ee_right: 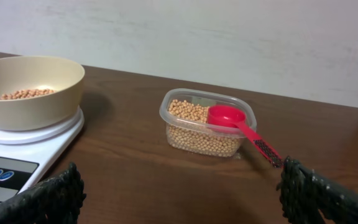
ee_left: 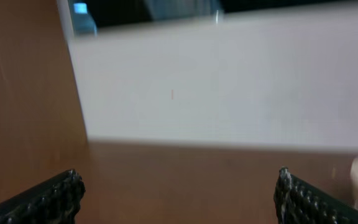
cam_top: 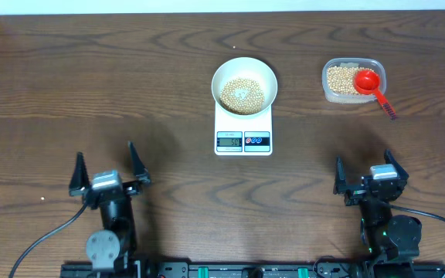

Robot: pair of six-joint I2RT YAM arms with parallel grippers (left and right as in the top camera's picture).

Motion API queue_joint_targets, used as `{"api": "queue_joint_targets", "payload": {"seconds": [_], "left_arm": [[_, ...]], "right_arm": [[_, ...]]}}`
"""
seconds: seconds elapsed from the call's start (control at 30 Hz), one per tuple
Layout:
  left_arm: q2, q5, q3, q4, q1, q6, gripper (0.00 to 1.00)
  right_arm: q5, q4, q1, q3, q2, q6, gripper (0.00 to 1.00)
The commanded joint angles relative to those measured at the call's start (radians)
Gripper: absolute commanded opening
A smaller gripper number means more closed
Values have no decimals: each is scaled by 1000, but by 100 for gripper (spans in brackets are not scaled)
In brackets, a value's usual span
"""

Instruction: Scoop item into bowl and weigh 50g on scale

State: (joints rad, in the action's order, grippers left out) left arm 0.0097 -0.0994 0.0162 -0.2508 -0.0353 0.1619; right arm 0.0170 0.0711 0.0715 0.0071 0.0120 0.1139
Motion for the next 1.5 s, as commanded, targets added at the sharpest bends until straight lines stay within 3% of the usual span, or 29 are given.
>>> {"api": "queue_joint_targets", "payload": {"seconds": [0.0, 0.23, 0.4, 1.47], "left_arm": [[-8, -21, -12, 41, 4, 13, 100], [-8, -21, -12, 183, 4, 7, 100], [-8, -21, -12, 319, 4, -83, 100], [-6, -21, -12, 314, 3, -55, 100]], "right_arm": [[-11, 6, 9, -2, -7, 7, 99], [-11, 6, 9, -2, -7, 7, 99], [-11, 6, 9, -2, -7, 7, 99], [-11, 6, 9, -2, -7, 7, 99]]}}
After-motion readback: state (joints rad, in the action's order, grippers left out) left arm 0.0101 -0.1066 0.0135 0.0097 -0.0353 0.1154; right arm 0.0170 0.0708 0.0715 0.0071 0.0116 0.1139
